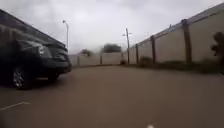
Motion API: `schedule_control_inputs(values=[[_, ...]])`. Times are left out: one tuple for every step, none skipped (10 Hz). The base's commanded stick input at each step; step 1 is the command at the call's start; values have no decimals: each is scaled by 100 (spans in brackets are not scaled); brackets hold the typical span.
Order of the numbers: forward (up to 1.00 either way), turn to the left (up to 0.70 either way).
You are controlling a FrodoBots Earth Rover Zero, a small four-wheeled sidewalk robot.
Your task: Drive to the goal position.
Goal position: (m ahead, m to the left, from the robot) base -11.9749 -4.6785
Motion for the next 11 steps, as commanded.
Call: schedule_control_inputs(values=[[70, 0], [70, 0], [70, 0], [70, 0], [70, 0], [70, 0], [70, 0], [70, 0], [70, 0], [70, 0], [70, 0]])
